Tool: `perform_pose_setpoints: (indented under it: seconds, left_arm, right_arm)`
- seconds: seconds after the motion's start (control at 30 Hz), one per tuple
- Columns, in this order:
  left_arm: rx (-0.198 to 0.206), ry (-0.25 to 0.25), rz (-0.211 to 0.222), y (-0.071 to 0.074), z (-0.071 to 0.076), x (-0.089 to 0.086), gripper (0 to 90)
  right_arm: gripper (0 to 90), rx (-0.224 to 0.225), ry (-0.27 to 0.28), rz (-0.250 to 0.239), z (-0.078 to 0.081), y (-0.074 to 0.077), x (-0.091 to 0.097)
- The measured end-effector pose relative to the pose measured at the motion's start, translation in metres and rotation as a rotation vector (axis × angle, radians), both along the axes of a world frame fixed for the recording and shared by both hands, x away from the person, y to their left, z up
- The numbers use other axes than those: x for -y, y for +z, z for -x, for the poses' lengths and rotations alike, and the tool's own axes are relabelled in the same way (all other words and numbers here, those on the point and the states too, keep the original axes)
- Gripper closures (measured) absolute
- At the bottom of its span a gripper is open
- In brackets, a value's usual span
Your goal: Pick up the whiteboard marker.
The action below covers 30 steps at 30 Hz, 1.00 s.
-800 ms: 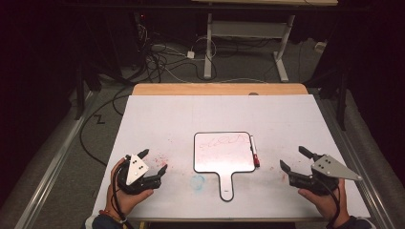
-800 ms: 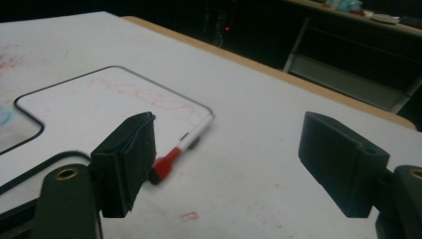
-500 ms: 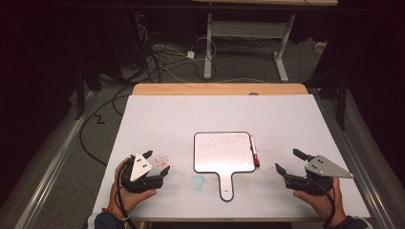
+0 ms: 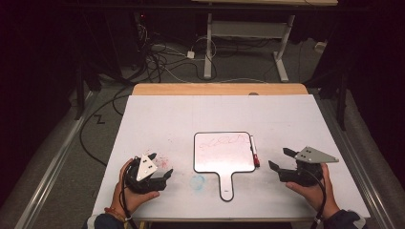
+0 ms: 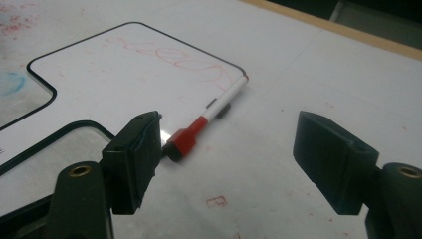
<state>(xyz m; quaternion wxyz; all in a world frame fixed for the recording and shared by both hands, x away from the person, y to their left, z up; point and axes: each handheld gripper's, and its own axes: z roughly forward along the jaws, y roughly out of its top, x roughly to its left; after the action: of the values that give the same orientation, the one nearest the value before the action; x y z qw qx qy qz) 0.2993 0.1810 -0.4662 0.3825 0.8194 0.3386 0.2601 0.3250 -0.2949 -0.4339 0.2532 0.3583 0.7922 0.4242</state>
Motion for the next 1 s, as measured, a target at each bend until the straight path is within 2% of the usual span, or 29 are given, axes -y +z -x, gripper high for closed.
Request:
perform_pose_setpoints:
  seconds: [0.07,0.13,0.17,0.23,0.27,0.33,0.37,0.4,0.47,0.5,0.53,0.6,0.63,0.67,0.73,0.77,0.8,0.83,0.93,1.0]
  left_arm:
    - [-0.011,0.003,-0.011,-0.001,0.001,0.0,21.0]
    - [-0.021,0.009,-0.01,-0.003,0.004,-0.002,21.0]
    - [-0.021,0.009,-0.01,-0.003,0.004,-0.002,21.0]
    - [-0.022,0.014,-0.01,-0.003,0.007,-0.004,21.0]
    - [-0.02,0.017,-0.01,-0.003,0.008,-0.004,20.8]
    - [-0.021,0.02,-0.018,-0.003,0.01,-0.005,20.8]
    - [-0.021,0.023,-0.018,-0.003,0.011,-0.005,20.7]
    - [-0.021,0.023,-0.022,-0.003,0.012,-0.005,20.7]
    - [-0.021,0.024,-0.026,-0.004,0.012,-0.006,20.7]
    - [-0.024,0.025,-0.025,-0.005,0.012,-0.005,20.7]
    - [-0.029,0.021,-0.029,-0.005,0.012,-0.006,20.7]
    - [-0.029,0.022,-0.03,-0.005,0.012,-0.006,20.6]
    - [-0.029,0.02,-0.031,-0.005,0.012,-0.006,20.6]
    - [-0.029,0.018,-0.027,-0.005,0.013,-0.006,20.7]
    - [-0.031,0.016,-0.027,-0.005,0.013,-0.006,20.7]
    - [-0.033,0.014,-0.027,-0.005,0.013,-0.006,20.6]
    - [-0.035,0.01,-0.026,-0.005,0.012,-0.005,20.7]
    - [-0.037,0.008,-0.027,-0.006,0.012,-0.005,20.7]
    - [-0.041,0.0,-0.029,-0.006,0.012,-0.004,20.7]
    - [-0.044,-0.002,-0.033,-0.006,0.012,-0.003,20.7]
  right_arm:
    - [29.7,-0.009,0.002,-0.005,-0.003,0.001,-0.002]
    - [30.9,-0.058,0.019,-0.027,-0.016,0.004,-0.007]
    - [30.9,-0.058,0.019,-0.027,-0.016,0.004,-0.007]
    - [31.4,-0.094,0.017,-0.012,-0.025,0.006,-0.013]
    - [33.2,-0.123,0.026,-0.009,-0.035,0.006,-0.019]
    - [33.2,-0.141,0.011,0.003,-0.041,0.006,-0.022]
    - [35.9,-0.173,0.023,-0.015,-0.054,0.005,-0.026]
    - [36.7,-0.193,0.016,-0.011,-0.061,0.005,-0.028]
    - [39.3,-0.263,0.014,-0.02,-0.075,0.002,-0.032]
    - [39.3,-0.263,0.014,-0.02,-0.075,0.002,-0.032]
    - [41.8,-0.31,0.001,-0.01,-0.088,-0.002,-0.036]
    - [44.2,-0.373,-0.002,-0.023,-0.1,-0.008,-0.04]
    - [44.2,-0.373,-0.002,-0.023,-0.1,-0.008,-0.04]
    - [46.0,-0.411,-0.017,-0.027,-0.11,-0.013,-0.043]
    - [47.1,-0.425,-0.029,-0.025,-0.114,-0.015,-0.044]
    - [51.1,-0.429,-0.036,-0.025,-0.117,-0.017,-0.045]
    - [52.7,-0.465,-0.039,-0.037,-0.123,-0.022,-0.046]
    - [56.4,-0.472,-0.047,-0.029,-0.124,-0.024,-0.046]
    - [61.2,-0.469,-0.056,-0.028,-0.126,-0.025,-0.046]
    - [70.0,-0.478,-0.043,-0.05,-0.126,-0.026,-0.046]
